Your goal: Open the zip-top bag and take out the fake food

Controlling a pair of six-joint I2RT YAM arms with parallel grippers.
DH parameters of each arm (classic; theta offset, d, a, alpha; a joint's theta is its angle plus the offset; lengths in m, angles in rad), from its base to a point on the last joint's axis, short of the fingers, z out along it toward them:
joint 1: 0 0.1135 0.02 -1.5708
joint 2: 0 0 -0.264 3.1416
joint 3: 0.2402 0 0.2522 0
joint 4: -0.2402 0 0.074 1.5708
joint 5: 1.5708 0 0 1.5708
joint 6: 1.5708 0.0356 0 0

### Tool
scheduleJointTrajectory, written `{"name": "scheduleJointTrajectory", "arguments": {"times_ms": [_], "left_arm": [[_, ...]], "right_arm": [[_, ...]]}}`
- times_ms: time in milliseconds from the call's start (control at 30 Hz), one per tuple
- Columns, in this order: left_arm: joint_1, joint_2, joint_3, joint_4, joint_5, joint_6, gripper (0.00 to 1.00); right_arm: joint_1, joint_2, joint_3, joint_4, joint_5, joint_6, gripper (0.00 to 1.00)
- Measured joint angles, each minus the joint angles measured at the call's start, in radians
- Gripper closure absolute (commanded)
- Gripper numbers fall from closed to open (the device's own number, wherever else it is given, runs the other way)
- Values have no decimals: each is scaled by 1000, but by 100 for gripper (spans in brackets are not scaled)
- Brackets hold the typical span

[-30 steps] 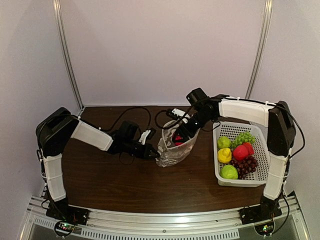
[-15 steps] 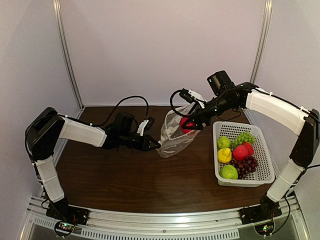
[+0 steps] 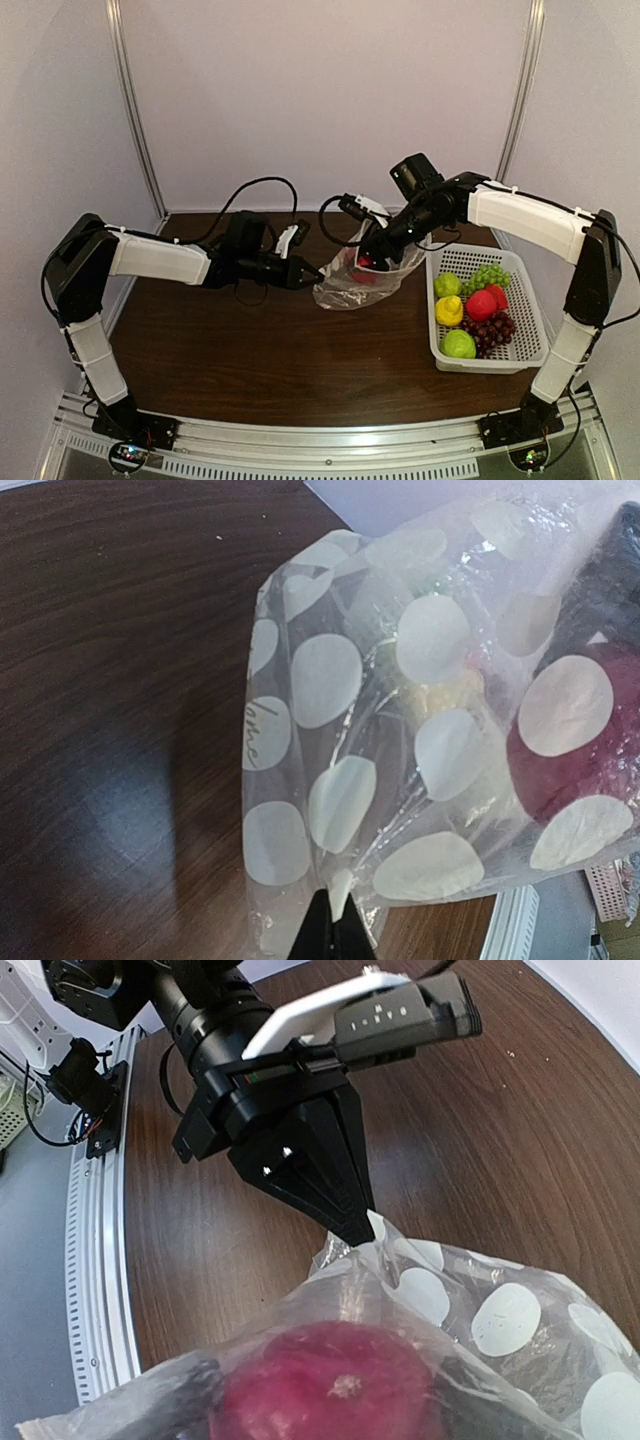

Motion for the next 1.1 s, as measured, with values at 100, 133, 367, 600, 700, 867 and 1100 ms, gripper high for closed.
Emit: {"name": "scheduleJointTrajectory", "arguments": {"times_ms": [100, 133, 367, 600, 700, 867, 1100], "left_arm": [[0, 0, 0, -17, -10, 0, 100], [0, -1, 0, -19, -14, 1, 100], [3, -18, -12, -42, -46, 15, 100], [41, -79, -58, -68, -95, 39, 100], [66, -118, -86, -75, -126, 56, 100], [103, -199, -138, -114, -193, 83, 100], [124, -267, -179, -169, -275, 112, 100]], "right_arm": [[8, 2, 24, -13, 0, -2, 28], [8, -2, 24, -14, 3, -4, 28], [6, -82, -9, -65, 79, -33, 27], [-48, -181, -41, -109, 111, -55, 27], [-110, -217, -63, -128, 113, -69, 27], [-249, -296, -150, -175, 125, -112, 27], [-366, -403, -351, -268, 235, -208, 24]]}}
